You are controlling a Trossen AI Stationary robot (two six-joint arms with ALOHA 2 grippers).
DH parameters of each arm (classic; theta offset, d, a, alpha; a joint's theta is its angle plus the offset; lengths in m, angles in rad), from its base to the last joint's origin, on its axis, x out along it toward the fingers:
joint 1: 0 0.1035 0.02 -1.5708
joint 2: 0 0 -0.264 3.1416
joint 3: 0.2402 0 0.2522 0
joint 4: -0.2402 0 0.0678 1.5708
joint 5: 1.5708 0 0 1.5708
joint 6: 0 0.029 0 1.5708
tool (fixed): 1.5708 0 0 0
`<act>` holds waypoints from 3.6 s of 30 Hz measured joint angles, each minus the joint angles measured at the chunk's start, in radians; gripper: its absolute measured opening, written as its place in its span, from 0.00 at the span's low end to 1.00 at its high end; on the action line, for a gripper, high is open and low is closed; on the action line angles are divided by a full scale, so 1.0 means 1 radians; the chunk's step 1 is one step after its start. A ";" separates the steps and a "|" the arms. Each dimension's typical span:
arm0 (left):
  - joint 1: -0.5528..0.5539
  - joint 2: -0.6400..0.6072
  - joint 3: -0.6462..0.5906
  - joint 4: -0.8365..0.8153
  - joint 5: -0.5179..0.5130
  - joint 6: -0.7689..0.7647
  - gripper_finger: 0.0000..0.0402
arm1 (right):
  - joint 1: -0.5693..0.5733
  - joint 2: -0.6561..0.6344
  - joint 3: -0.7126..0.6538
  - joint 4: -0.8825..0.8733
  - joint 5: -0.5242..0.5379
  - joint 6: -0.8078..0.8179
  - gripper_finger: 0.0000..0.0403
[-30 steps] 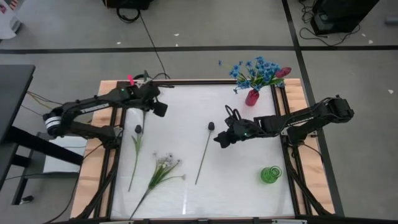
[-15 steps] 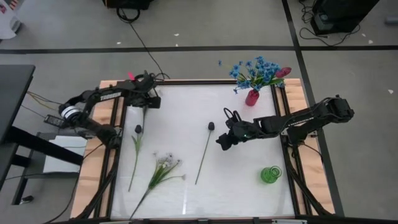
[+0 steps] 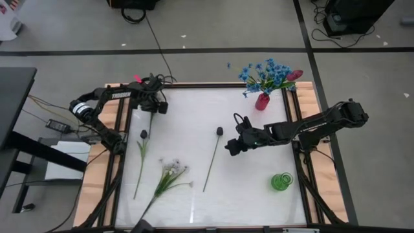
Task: Sort flowers into vase by color
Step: Put the top white flowers into the green vase
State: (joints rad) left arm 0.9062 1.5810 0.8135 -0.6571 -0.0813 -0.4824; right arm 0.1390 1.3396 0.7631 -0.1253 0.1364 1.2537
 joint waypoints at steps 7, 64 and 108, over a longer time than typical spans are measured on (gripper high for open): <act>-0.016 -0.085 -0.004 0.011 0.134 0.013 0.03 | 0.002 0.000 0.000 0.061 0.003 -0.049 0.28; -0.806 -0.226 -0.001 1.114 0.249 0.026 0.05 | -0.179 0.094 0.106 0.620 -0.176 -0.626 0.16; -0.676 -0.815 -0.001 0.719 0.245 0.419 0.54 | 0.274 -0.606 0.105 -0.125 0.045 -1.017 0.03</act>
State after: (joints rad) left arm 0.2302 0.7662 0.8127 0.0624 0.1635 -0.0635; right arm 0.4127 0.7333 0.8680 -0.2507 0.1813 0.2368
